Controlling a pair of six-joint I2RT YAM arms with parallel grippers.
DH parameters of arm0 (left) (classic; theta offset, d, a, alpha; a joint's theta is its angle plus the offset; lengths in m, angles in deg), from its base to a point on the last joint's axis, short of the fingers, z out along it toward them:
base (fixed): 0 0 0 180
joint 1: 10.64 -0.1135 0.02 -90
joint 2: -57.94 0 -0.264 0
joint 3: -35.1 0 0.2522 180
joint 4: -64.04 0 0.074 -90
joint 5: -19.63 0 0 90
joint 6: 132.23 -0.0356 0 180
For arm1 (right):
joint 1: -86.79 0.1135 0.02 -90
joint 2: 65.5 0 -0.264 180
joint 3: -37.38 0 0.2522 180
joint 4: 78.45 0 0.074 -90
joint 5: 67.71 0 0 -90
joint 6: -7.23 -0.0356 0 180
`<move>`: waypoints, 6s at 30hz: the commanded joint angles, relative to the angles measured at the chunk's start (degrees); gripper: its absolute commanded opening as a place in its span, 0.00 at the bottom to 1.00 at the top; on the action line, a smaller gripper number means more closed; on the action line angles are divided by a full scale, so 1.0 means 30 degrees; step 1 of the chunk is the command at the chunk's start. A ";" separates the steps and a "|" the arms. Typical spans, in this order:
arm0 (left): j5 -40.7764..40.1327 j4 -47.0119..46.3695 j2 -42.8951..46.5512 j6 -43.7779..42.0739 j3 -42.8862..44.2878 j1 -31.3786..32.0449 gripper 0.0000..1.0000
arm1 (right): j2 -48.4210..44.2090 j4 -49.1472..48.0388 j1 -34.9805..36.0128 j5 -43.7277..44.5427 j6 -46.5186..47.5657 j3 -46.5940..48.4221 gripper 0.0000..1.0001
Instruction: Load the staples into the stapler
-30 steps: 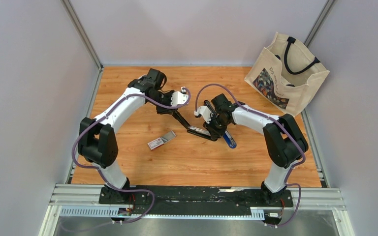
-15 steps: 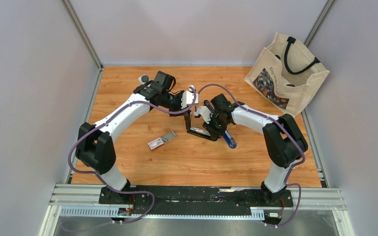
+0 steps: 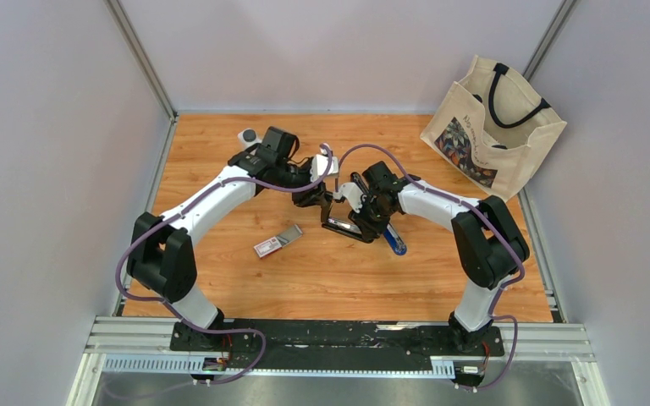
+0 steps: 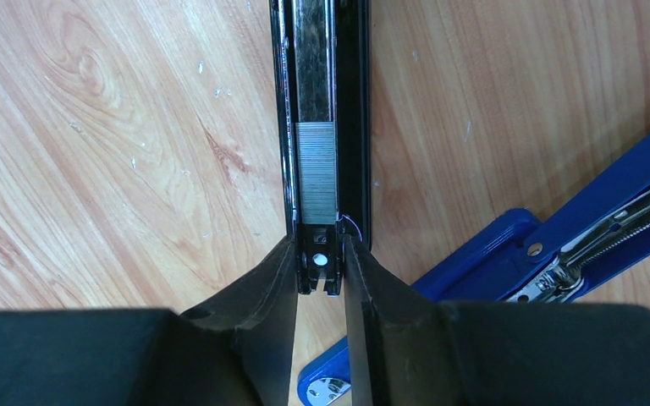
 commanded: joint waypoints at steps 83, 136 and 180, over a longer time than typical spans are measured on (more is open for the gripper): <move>-0.2524 -0.1301 -0.2173 0.1447 -0.2697 0.3189 0.00 | 0.0660 0.1518 -0.1669 -0.5224 -0.2092 0.0419 0.43; -0.4694 0.0985 -0.0799 0.1913 -0.1234 0.4070 0.54 | -0.2740 0.0845 -0.4307 -0.1829 -0.2970 -0.0606 0.52; -0.2760 0.3767 -0.9790 0.0014 1.0282 0.0759 0.56 | -0.2154 0.0171 -0.5624 0.1368 0.6050 -0.1721 0.31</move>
